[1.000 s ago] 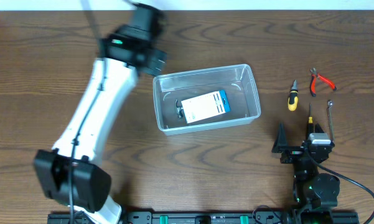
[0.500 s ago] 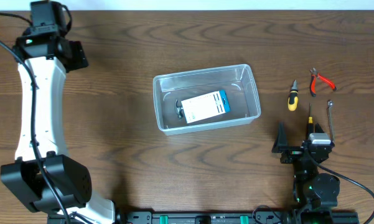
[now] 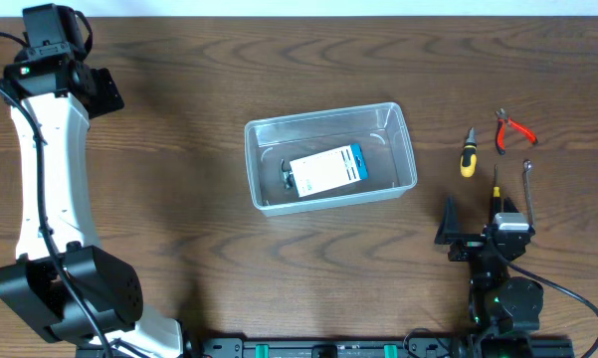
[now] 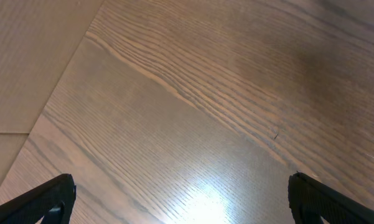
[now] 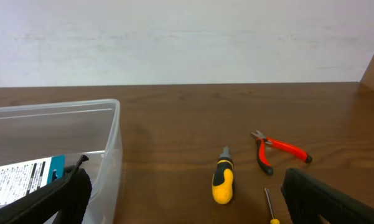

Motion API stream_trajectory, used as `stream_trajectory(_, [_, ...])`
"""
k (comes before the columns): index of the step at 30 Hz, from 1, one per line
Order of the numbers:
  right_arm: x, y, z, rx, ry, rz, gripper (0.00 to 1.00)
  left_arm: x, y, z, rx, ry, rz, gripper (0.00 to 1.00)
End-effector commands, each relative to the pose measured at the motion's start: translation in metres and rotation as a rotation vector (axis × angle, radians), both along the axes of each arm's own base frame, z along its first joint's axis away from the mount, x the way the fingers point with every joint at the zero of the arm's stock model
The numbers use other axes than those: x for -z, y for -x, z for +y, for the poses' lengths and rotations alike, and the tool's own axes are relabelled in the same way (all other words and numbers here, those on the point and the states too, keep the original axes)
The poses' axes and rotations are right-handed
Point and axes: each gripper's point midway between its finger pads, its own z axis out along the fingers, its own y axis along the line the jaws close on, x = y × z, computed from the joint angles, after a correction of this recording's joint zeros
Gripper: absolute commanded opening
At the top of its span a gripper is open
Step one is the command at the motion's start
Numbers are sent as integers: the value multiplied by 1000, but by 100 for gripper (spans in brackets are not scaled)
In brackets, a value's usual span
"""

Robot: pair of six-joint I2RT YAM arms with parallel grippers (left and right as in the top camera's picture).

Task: Pack container
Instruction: 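Reach the right gripper down to the yellow-black screwdriver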

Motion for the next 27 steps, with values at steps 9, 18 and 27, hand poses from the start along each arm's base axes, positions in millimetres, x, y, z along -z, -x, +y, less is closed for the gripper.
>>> stream_trajectory(9, [-43,3,-4,19,-5,-102,99,-17,0,2,-14,-10,-46,98])
stream_trajectory(18, [-97,-18,-22,115,91,166,99,-17,0,2,-14,-10,-46,98])
stream_trajectory(27, [-115,-96,-25,87,156,630,99,-17,0,2,-14,-10,-46,98])
